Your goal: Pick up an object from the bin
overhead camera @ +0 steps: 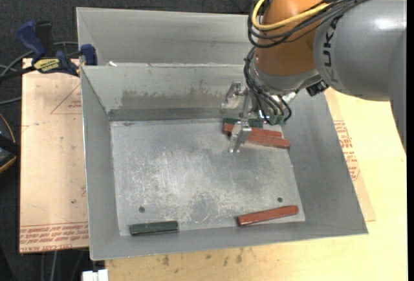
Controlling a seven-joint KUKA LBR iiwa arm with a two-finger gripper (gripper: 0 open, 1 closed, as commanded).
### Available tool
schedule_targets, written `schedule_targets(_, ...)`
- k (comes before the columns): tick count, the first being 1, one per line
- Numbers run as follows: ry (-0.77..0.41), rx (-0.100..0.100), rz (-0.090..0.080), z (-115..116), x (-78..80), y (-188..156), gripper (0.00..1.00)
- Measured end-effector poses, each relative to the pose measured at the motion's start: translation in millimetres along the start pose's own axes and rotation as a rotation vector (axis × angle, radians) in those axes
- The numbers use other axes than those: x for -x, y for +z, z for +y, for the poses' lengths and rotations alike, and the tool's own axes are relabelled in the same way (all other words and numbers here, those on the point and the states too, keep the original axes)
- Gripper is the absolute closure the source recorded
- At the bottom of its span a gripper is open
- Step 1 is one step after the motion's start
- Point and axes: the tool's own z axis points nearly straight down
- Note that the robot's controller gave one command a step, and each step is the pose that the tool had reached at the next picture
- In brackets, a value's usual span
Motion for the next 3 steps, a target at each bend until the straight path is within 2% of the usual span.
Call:
schedule_targets(1,0.001,0.0,-0.008,-0.1,1.6,-5.1,0.0)
schedule_targets(2,0.02,0.001,-0.014,-26.4,-4.9,49.1,0.0)
schedule_targets(3,0.017,0.001,-0.021,-87.0,7.6,91.0,1.0)
